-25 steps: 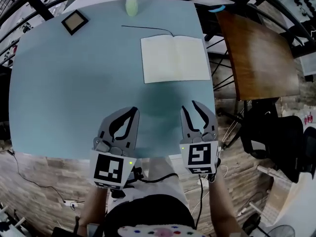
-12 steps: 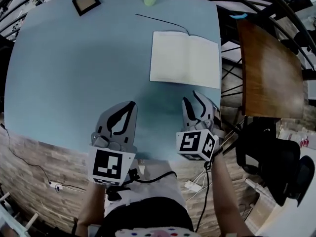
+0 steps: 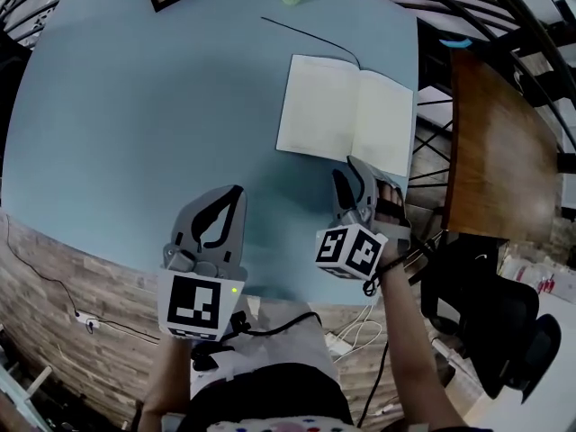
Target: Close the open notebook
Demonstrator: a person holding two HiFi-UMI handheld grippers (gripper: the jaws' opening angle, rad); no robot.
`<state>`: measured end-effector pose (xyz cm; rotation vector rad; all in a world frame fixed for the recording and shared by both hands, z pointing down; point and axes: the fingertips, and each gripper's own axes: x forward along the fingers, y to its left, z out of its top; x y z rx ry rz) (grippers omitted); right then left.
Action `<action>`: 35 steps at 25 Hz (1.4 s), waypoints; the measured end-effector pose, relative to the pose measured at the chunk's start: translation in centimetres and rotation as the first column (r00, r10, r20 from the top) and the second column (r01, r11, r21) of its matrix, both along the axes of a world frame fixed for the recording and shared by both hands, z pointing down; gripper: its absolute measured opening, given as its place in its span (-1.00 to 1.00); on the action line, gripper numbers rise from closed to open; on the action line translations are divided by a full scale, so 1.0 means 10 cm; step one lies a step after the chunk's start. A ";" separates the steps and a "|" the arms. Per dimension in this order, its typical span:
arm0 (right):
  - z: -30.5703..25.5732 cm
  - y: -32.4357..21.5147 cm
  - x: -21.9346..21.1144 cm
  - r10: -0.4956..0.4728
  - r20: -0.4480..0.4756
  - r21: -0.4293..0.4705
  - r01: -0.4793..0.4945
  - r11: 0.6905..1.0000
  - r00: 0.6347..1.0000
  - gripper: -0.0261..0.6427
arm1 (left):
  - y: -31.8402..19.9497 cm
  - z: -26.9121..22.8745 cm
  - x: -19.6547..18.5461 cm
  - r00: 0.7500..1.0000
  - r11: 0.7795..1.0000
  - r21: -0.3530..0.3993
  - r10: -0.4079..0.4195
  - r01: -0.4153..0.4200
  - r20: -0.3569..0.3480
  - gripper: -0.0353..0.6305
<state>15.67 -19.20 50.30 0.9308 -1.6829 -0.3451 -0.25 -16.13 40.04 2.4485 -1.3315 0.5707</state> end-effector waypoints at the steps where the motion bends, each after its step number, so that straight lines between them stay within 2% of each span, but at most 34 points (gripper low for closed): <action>1: 0.03 -0.02 -0.01 -0.015 -0.019 0.001 0.015 1.000 1.000 -0.45 | -0.01 0.01 0.00 1.000 1.000 -0.002 -0.004 0.004 0.003 -0.84; 5: 0.12 -0.10 -0.04 -0.067 -0.079 -0.002 0.067 0.998 0.995 -0.44 | -0.05 0.04 -0.02 1.000 1.000 -0.007 -0.025 0.025 0.009 -0.84; 11: 0.20 -0.14 -0.10 -0.121 -0.119 -0.015 0.120 0.993 0.986 -0.43 | -0.06 0.08 -0.05 0.999 0.998 -0.016 -0.053 0.054 0.010 -0.84; 19: 0.21 -0.22 -0.13 -0.146 -0.180 0.022 0.152 0.988 0.973 -0.43 | -0.13 0.11 -0.10 0.997 0.997 -0.028 -0.074 0.074 -0.005 -0.84; 22: 0.24 -0.18 -0.13 -0.148 -0.194 0.036 0.158 0.987 0.970 -0.53 | -0.13 0.11 -0.09 0.997 0.997 -0.031 -0.077 0.077 -0.009 -0.84; 27: 0.29 -0.13 -0.14 -0.120 -0.169 0.032 0.127 0.991 0.978 -0.72 | -0.14 0.12 -0.08 0.997 0.997 -0.031 -0.070 0.070 -0.010 -0.84; 31: 0.29 -0.15 -0.15 -0.087 -0.120 0.023 0.090 0.996 0.989 -0.74 | -0.17 0.13 -0.06 0.998 0.998 -0.034 -0.060 0.060 -0.011 -0.84; 35: 0.26 -0.15 -0.14 -0.027 -0.031 0.023 0.028 0.999 0.999 -0.74 | -0.17 0.12 -0.02 0.999 0.999 -0.032 -0.045 0.044 -0.011 -0.84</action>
